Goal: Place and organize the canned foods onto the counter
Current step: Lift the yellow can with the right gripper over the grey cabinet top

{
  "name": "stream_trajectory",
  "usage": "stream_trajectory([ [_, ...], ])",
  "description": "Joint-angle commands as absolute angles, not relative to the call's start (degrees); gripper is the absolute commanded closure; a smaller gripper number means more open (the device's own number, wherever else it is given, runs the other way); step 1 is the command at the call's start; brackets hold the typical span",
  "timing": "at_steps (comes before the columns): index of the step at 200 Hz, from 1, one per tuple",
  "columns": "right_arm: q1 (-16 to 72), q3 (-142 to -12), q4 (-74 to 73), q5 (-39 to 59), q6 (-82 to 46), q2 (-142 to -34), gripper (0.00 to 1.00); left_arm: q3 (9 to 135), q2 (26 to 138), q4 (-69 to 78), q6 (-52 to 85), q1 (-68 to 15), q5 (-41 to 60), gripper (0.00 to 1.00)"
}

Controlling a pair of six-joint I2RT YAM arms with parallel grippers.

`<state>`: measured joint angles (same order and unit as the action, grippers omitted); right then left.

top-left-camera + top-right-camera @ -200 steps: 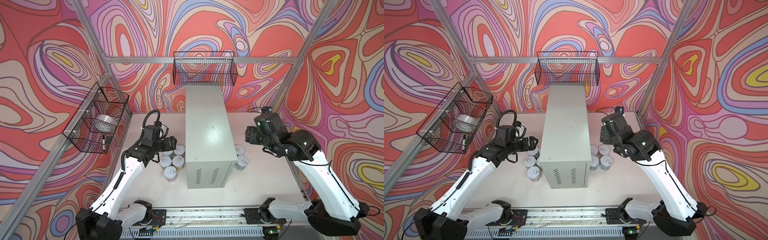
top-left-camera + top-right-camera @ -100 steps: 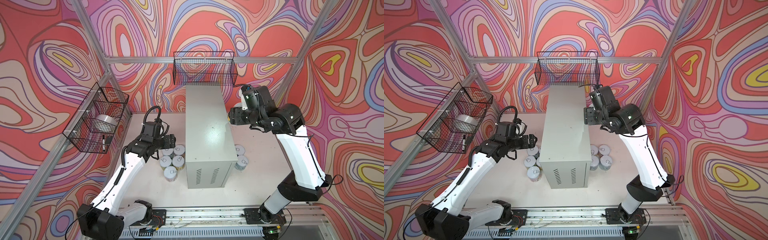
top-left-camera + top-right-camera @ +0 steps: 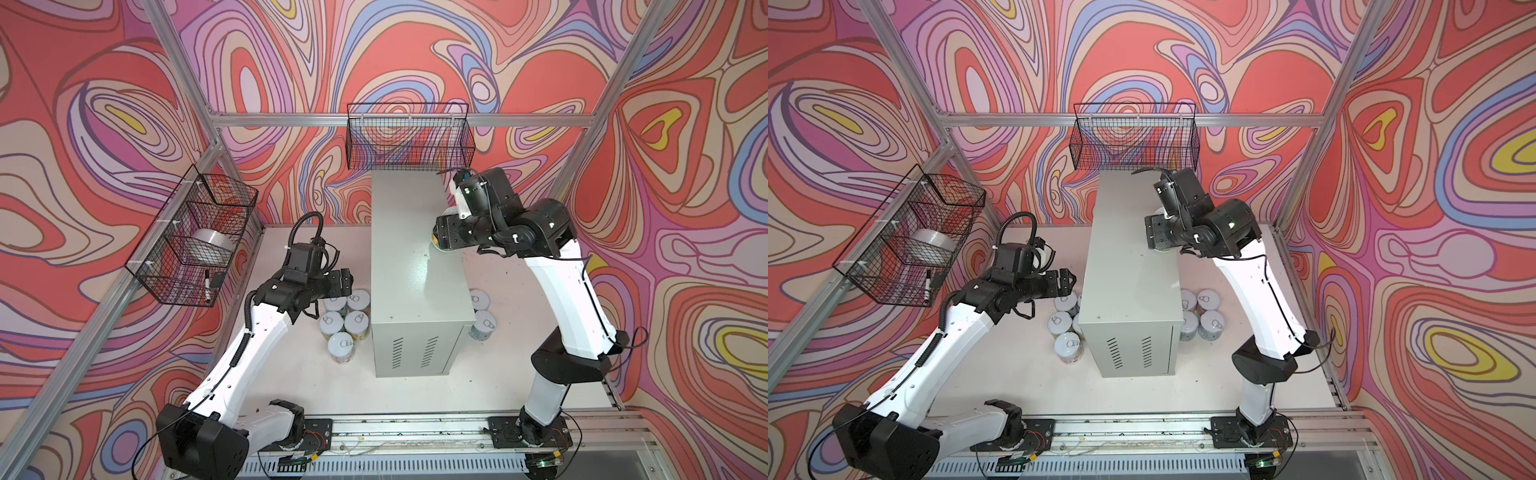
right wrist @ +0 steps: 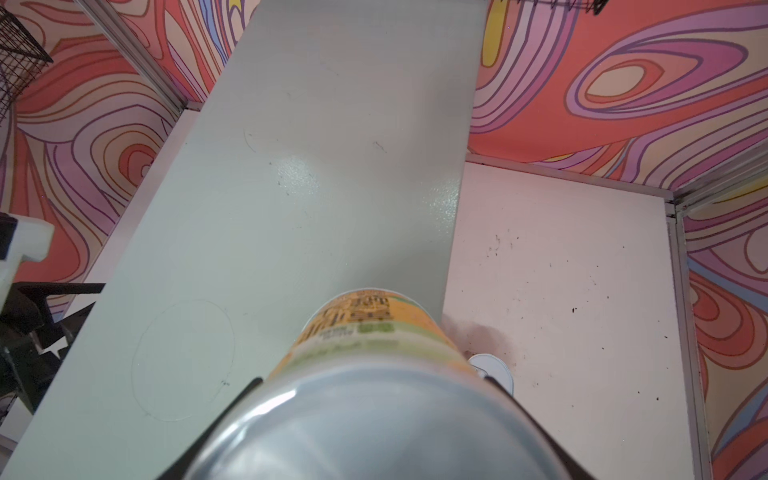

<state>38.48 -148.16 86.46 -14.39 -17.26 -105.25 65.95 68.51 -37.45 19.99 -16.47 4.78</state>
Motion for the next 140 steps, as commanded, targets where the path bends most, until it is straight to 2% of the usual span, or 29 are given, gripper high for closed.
stream_trajectory([
  [1,39.2,-150.2,83.5,-14.0,-17.2,-105.4,1.00,66.0,69.2,-36.9,20.7,-16.6,5.4,0.09],
  [18,39.2,-150.2,83.5,-13.7,-17.1,-105.7,1.00,66.1,69.3,-36.9,20.7,-16.5,5.5,0.09],
  [25,39.2,-150.2,83.6,-13.6,-17.1,-106.0,0.91,66.0,69.4,-36.7,20.7,-16.6,5.5,0.09],
  [32,39.2,-150.2,83.5,-13.3,-17.1,-106.3,0.79,66.0,69.4,-36.6,20.8,-16.6,5.6,0.08],
  [43,39.2,-150.0,83.3,-13.1,-17.0,-106.7,0.70,66.0,69.6,-36.4,21.0,-16.6,5.7,0.08],
  [54,39.2,-149.6,82.9,-12.8,-17.0,-106.8,0.55,65.9,69.8,-36.3,21.1,-16.6,5.9,0.08],
  [72,39.2,-149.5,82.0,-12.1,-16.7,-106.9,0.40,65.5,69.8,-35.9,21.4,-16.6,6.2,0.08],
  [125,39.3,-150.1,80.0,-11.0,-15.7,-108.1,0.17,65.3,69.9,-35.4,21.3,-16.6,6.0,0.08],
  [134,39.2,-150.2,79.6,-10.9,-15.5,-108.2,0.08,65.3,70.0,-35.3,21.3,-16.6,5.8,0.09],
  [140,39.3,-150.4,79.3,-10.7,-15.4,-108.3,0.08,65.3,70.0,-35.3,21.3,-16.6,5.9,0.09],
])
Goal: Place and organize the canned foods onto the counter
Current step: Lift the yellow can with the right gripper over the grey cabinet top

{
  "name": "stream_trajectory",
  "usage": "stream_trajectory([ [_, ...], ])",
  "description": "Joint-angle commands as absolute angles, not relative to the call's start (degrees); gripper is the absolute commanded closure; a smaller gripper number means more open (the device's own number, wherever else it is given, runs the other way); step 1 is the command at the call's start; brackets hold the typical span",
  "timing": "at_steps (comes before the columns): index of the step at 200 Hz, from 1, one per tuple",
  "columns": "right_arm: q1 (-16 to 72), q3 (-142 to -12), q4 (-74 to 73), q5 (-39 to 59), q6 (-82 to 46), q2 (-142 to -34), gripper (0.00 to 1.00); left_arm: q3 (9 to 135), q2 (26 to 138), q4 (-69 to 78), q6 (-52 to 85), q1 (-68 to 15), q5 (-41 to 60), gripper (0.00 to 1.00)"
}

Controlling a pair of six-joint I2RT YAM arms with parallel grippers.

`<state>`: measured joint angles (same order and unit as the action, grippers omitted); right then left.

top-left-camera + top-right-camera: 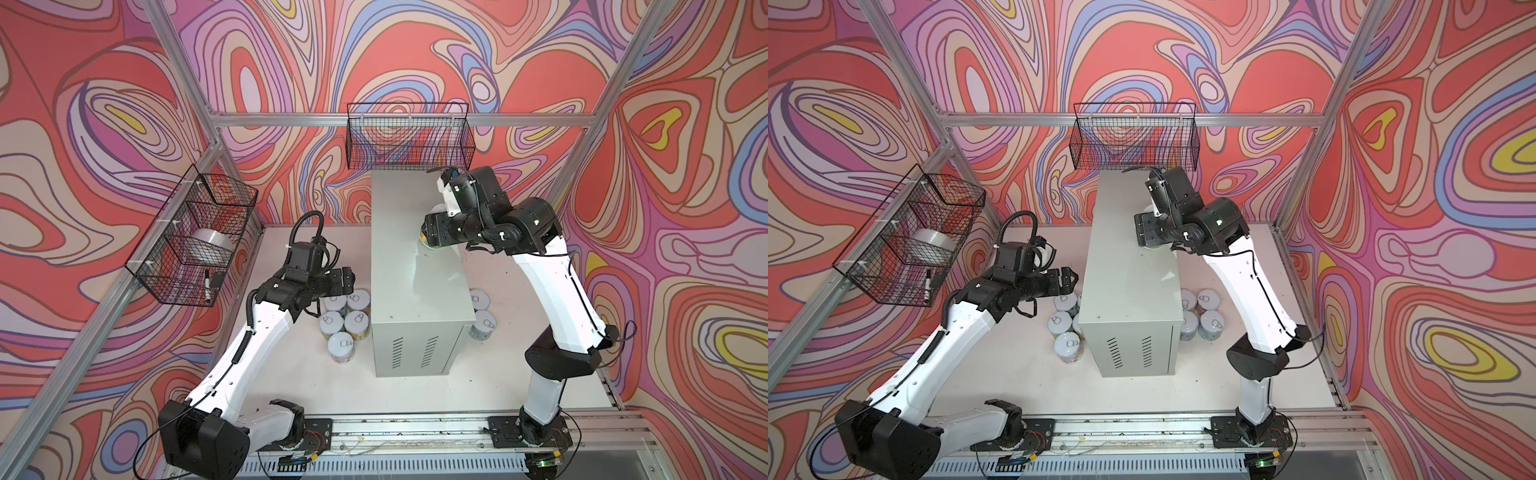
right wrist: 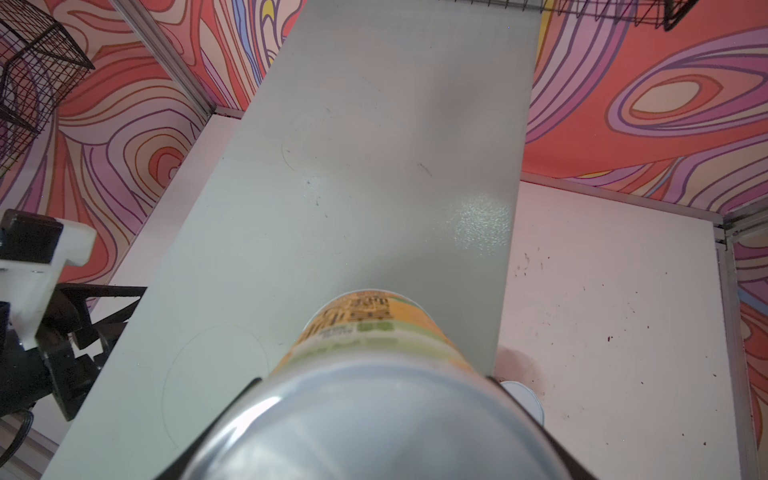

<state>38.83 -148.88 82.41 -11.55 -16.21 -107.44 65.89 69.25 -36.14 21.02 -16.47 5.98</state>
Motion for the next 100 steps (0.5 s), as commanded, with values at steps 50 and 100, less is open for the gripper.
stream_trajectory([
  [50,39.2,-152.7,77.7,-10.5,-14.8,-108.6,0.02,65.7,69.8,-35.6,21.1,-16.5,6.0,0.09],
  [100,39.7,-150.5,78.9,-9.6,-16.0,-104.9,0.02,66.4,68.9,-36.4,20.5,-16.6,6.0,0.09],
])
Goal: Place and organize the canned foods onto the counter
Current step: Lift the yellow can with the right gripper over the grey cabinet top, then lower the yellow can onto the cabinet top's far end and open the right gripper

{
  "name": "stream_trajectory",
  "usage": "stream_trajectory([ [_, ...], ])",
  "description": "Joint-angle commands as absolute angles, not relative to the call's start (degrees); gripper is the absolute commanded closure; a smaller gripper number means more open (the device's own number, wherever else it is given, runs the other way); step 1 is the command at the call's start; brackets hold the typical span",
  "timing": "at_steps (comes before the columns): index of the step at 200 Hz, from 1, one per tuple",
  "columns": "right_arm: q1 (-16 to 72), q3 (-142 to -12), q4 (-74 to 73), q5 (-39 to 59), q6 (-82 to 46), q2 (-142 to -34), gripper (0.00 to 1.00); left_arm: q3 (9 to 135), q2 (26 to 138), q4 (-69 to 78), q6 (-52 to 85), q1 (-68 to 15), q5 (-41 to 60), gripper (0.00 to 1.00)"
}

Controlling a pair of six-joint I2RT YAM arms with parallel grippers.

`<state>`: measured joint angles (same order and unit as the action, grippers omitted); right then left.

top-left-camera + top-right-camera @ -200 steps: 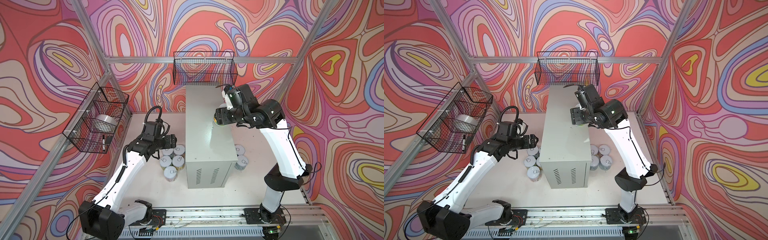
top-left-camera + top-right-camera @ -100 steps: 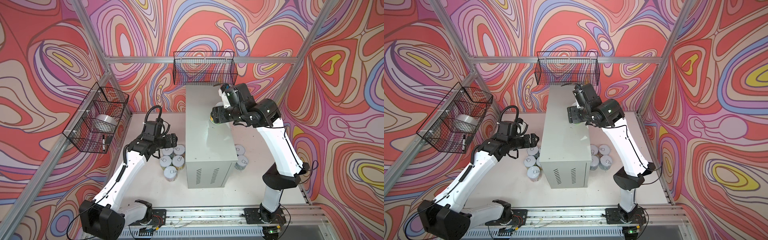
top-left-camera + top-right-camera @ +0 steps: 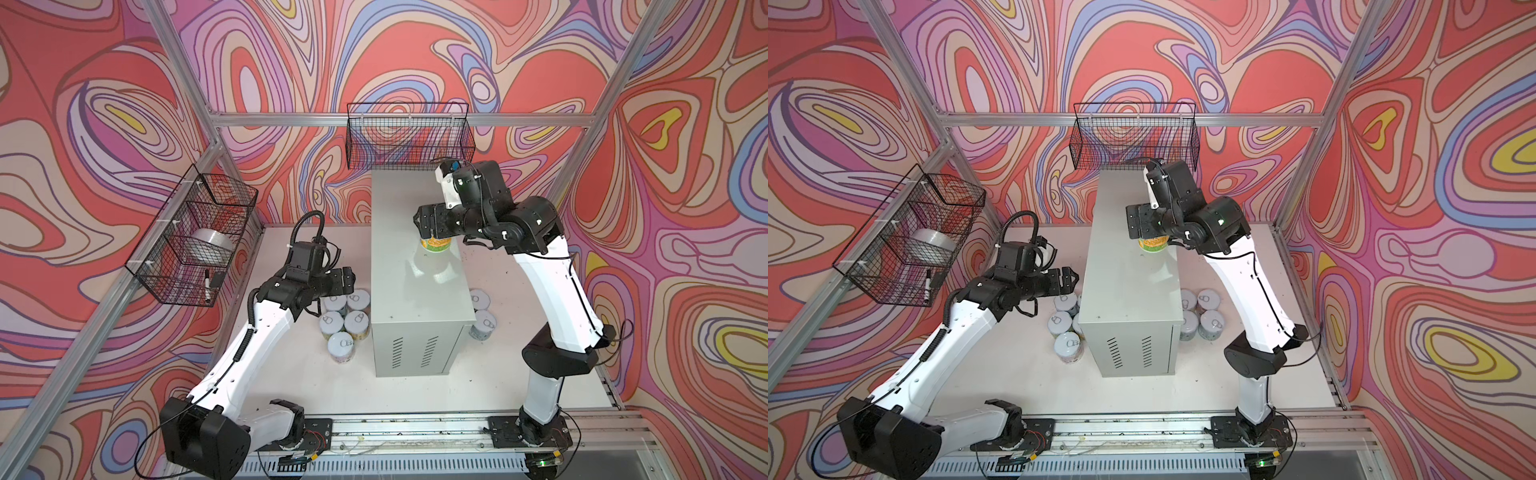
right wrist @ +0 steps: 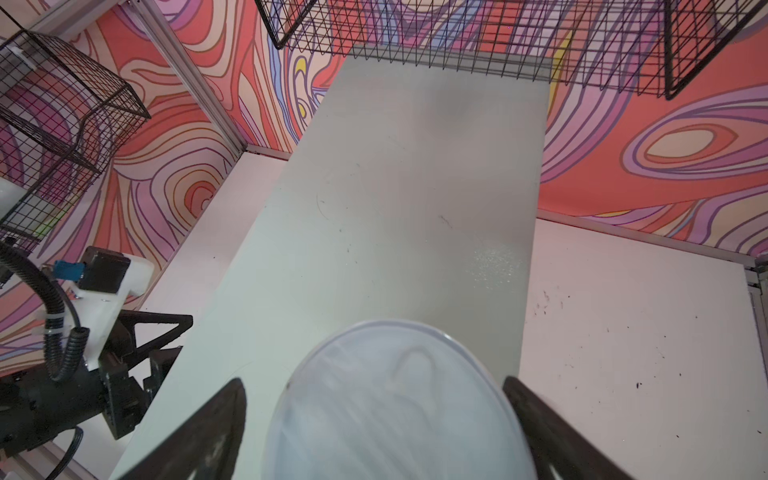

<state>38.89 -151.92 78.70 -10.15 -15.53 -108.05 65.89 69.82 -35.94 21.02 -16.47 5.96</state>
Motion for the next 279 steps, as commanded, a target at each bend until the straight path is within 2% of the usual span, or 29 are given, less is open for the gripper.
stream_trajectory([
  [1,39.7,-150.2,78.8,-9.6,-16.1,-104.8,0.02,66.4,68.9,-36.4,20.6,-16.6,6.0,0.10],
  [36,41.6,-142.4,77.9,-10.9,-17.3,-99.7,0.02,65.9,68.0,-36.3,21.0,-16.6,6.3,0.10],
  [87,42.3,-132.6,74.6,-13.8,-19.3,-95.4,0.07,65.4,67.8,-36.3,20.9,-16.6,6.3,0.10],
  [137,42.2,-130.1,70.8,-16.5,-19.6,-96.9,0.29,65.3,68.9,-35.6,20.8,-16.6,6.3,0.12],
  [153,41.8,-131.3,69.9,-16.8,-19.2,-98.2,0.31,65.3,69.1,-35.3,20.7,-16.6,6.2,0.12],
  [167,41.3,-132.6,69.1,-16.9,-18.6,-99.7,0.41,65.4,69.4,-35.1,20.7,-16.6,6.3,0.12],
  [196,38.9,-135.8,67.8,-16.0,-17.8,-104.0,0.36,65.3,69.9,-34.8,20.7,-16.6,6.6,0.12],
  [279,30.9,-134.6,54.4,-11.1,-16.7,-108.1,0.36,65.6,70.4,-34.5,20.4,-16.6,6.3,0.12],
])
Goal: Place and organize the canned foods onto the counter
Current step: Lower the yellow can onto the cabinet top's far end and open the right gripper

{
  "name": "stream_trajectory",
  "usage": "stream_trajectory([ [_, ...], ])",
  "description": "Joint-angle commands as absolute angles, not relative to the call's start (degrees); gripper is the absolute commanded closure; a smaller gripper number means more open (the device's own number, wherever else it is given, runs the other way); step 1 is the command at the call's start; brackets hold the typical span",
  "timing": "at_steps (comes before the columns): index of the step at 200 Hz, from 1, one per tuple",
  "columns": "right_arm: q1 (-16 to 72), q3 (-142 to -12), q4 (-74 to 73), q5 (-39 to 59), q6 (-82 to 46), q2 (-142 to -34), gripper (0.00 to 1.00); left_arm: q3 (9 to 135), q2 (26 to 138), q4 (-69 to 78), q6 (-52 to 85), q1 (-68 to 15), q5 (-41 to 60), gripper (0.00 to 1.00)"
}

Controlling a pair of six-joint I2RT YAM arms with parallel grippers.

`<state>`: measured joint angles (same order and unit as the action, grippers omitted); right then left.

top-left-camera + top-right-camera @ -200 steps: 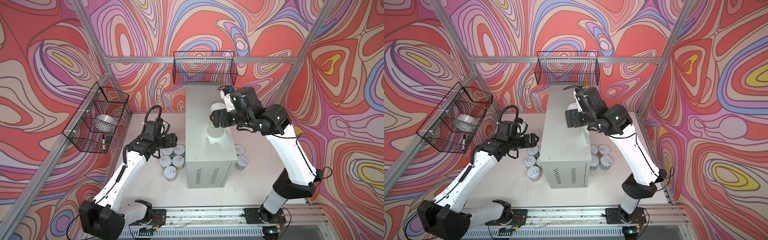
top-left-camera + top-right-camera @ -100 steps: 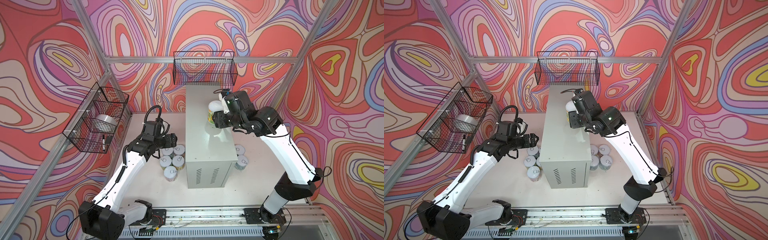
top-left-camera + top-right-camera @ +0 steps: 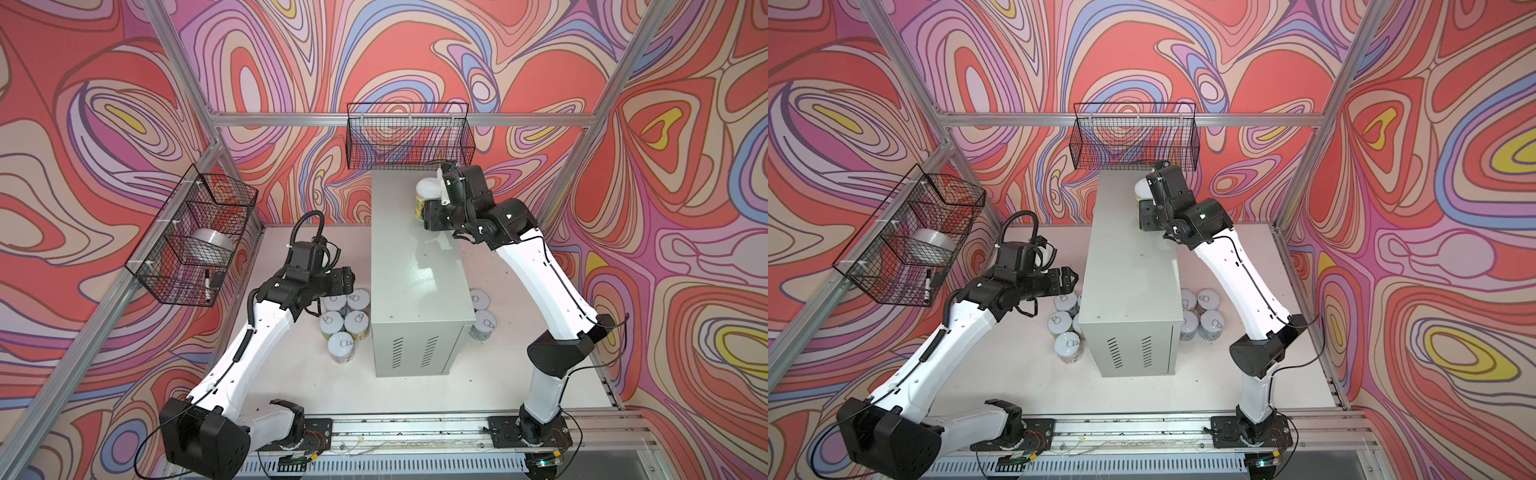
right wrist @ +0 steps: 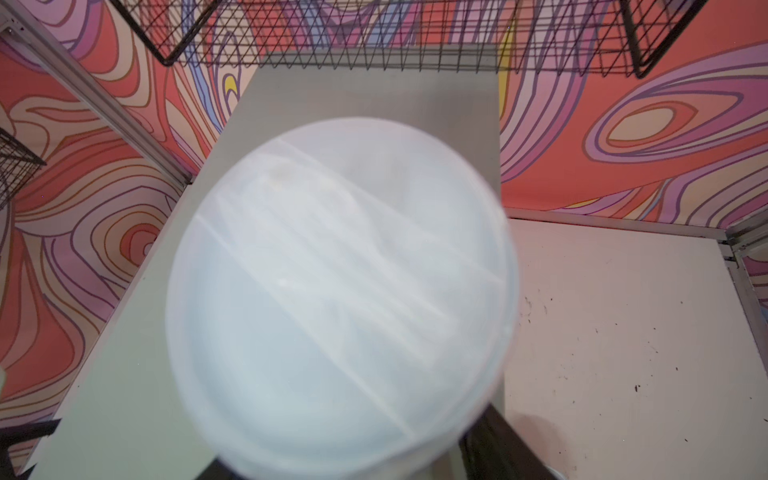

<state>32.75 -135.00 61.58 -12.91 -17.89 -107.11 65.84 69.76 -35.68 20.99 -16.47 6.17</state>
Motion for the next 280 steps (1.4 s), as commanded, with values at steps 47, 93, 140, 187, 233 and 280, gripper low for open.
stream_trajectory([
  [47,30.4,-136.6,48.9,-7.6,-12.1,-112.5,0.35,65.7,70.6,-34.5,20.1,-16.5,6.2,0.12],
  [93,30.3,-138.9,45.9,-5.0,-10.7,-117.0,0.35,65.7,70.9,-34.5,20.1,-16.5,6.0,0.12],
  [140,30.3,-143.6,44.5,-5.1,-9.9,-121.1,0.34,65.6,72.0,-34.0,20.3,-16.2,6.4,0.12],
  [187,30.0,-145.3,40.1,-3.9,-10.6,-124.2,0.34,65.7,73.1,-33.8,20.3,-16.0,6.5,0.12],
  [233,29.6,-147.4,36.8,-1.9,-11.8,-127.1,0.36,66.4,74.3,-33.8,20.2,-15.3,7.3,0.13],
  [280,29.1,-148.3,33.5,-0.5,-14.6,-129.5,0.40,66.3,75.3,-33.4,20.4,-14.9,7.9,0.13],
])
